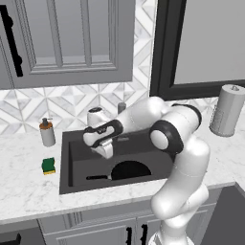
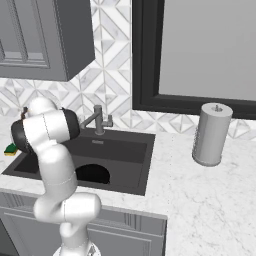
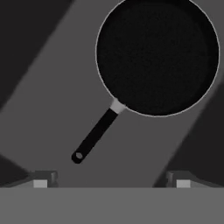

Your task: Pick the pan and sponge and place them into the sink. Then turn on the water.

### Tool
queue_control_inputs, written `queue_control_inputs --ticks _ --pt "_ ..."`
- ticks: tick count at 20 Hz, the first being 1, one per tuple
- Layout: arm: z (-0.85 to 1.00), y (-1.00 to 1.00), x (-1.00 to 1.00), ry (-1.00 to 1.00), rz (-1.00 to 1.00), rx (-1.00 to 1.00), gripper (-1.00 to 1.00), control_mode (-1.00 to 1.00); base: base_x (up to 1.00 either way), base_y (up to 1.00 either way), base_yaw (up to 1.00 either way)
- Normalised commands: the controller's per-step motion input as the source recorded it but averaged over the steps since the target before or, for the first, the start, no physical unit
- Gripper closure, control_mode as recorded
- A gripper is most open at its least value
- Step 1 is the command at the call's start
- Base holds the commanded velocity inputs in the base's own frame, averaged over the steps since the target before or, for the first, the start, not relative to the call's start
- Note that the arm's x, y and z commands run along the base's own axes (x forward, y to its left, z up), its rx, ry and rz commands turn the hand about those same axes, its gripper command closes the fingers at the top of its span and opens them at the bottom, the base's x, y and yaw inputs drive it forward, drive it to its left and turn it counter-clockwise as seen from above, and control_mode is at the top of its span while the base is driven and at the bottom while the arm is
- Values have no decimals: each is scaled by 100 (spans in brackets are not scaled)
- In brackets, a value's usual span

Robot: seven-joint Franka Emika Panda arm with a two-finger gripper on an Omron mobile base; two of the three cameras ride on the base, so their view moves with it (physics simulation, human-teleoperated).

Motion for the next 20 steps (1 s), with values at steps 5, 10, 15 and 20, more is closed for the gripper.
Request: queue_control_inputs --ticks 5,10,15,20 --pt "47 38 0 0 86 0 -100 -100 0 0 0" --pt "11 37 -7 -1 78 0 -100 -100 0 0 0" --pt "2 30 -4 -8 22 0 -100 -100 0 0 0" --pt "0 46 0 -11 14 0 -100 -100 0 0 0"
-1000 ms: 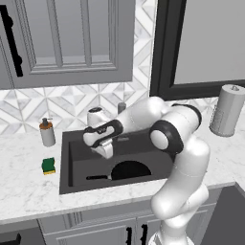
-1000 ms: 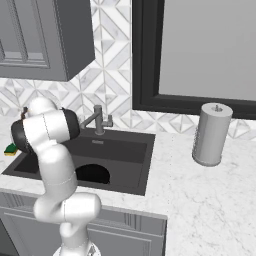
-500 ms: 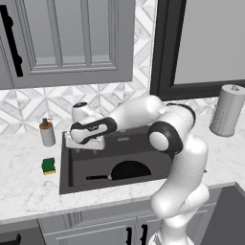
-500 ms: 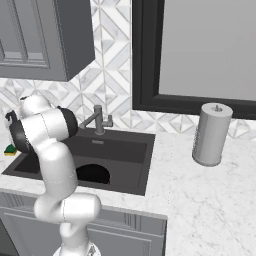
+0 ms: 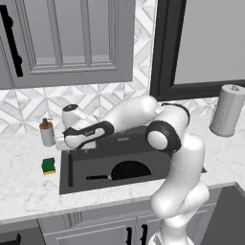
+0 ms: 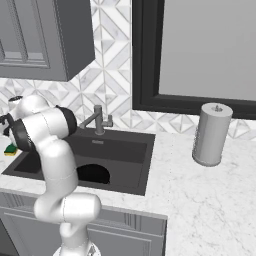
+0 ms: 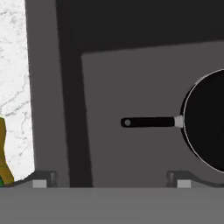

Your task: Pick the pan and sponge and place them into the sink. Then turn on the water.

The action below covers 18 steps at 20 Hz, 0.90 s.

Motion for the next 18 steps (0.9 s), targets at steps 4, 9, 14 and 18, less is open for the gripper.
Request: queue_control_inputs --ticks 4,9,14,18 --pt "0 69 0 -4 17 0 -100 -100 0 0 0" --pt "0 71 0 1 19 0 -100 -100 0 0 0" --pt "-2 60 0 0 15 0 -100 -100 0 0 0" --pt "-12 41 5 0 3 0 -100 -100 0 0 0"
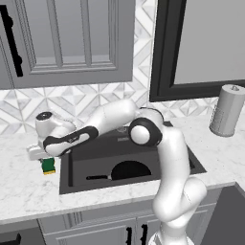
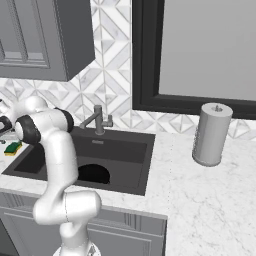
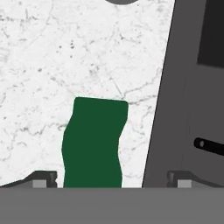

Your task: Pick the pan and sponge and place them into the sink. Then turn on the water.

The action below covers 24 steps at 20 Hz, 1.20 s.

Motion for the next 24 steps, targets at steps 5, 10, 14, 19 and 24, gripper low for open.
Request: queue_control_inputs --ticks 5,10,14,19,24 --pt "-11 1 0 0 0 0 -100 -100 0 0 0" --pt "-18 0 0 0 0 0 -100 -100 0 0 0" --pt "-28 0 0 0 0 0 -100 -100 0 0 0" --pt "-36 0 0 0 0 0 -100 -100 0 0 0" --pt "-32 4 0 0 0 1 -100 -100 0 0 0"
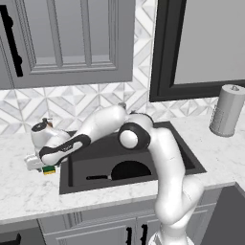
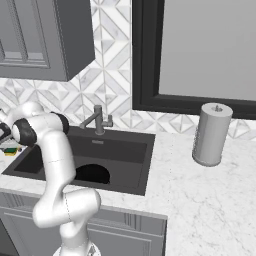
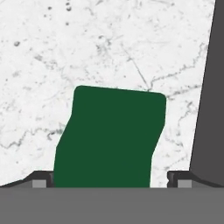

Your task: Pick the pan and sponge and place them into the sink. Then turn on the water.

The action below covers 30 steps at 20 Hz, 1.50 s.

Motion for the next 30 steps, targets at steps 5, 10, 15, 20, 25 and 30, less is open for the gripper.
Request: queue_control_inputs --ticks 5,10,15,20,25,30 --pt "-29 8 0 0 0 2 -100 -100 0 0 0" --pt "-41 -8 -5 0 0 2 100 -100 0 0 0" --pt "-2 -34 -28 -1 0 3 100 -100 0 0 0" --pt "34 -41 -34 -3 0 11 100 -100 0 0 0" --pt "55 -66 -47 -4 0 16 100 -100 0 0 0" --pt "51 -81 -66 -5 0 13 100 -100 0 0 0"
